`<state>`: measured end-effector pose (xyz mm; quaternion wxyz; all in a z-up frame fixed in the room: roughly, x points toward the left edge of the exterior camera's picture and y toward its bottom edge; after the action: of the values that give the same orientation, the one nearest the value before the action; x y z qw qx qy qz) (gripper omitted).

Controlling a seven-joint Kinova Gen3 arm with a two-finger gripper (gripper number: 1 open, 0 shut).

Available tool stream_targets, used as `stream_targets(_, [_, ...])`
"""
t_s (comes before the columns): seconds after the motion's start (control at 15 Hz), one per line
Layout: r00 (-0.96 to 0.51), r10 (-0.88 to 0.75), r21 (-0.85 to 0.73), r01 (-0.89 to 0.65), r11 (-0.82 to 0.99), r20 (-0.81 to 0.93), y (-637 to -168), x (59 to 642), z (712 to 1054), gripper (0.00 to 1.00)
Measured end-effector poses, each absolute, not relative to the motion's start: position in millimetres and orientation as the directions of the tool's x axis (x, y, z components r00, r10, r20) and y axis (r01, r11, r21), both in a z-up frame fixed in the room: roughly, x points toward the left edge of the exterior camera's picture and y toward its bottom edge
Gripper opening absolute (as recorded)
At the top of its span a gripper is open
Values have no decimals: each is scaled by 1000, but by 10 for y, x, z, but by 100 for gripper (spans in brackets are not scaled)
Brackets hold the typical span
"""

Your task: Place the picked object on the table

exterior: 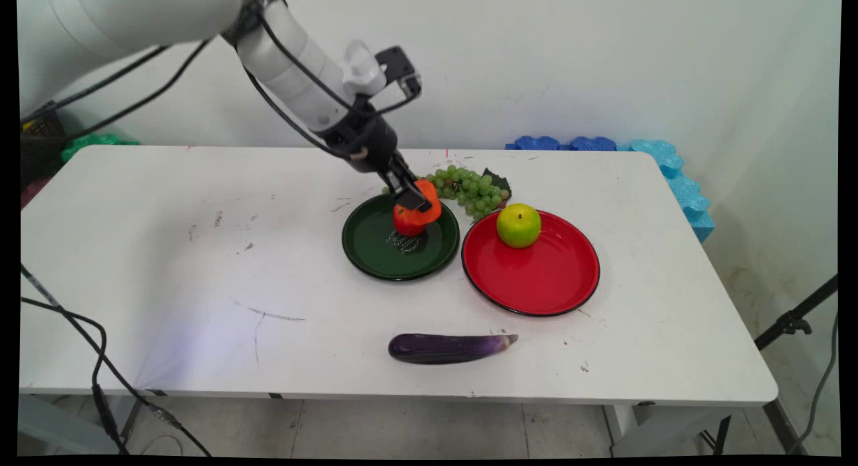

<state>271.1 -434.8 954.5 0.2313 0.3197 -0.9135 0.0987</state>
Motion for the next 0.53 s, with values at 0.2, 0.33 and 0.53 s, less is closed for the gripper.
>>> stream_targets(0.2, [-688, -522, -24, -616, 788, 504, -4260, 2618, 9713, 0])
stream_targets(0.33, [-688, -512, -14, -604, 797, 515, -4194, 2511, 9784, 0])
stream_targets(0.53, [-694, -498, -3, -585, 811, 520, -4112, 2340, 9785, 0])
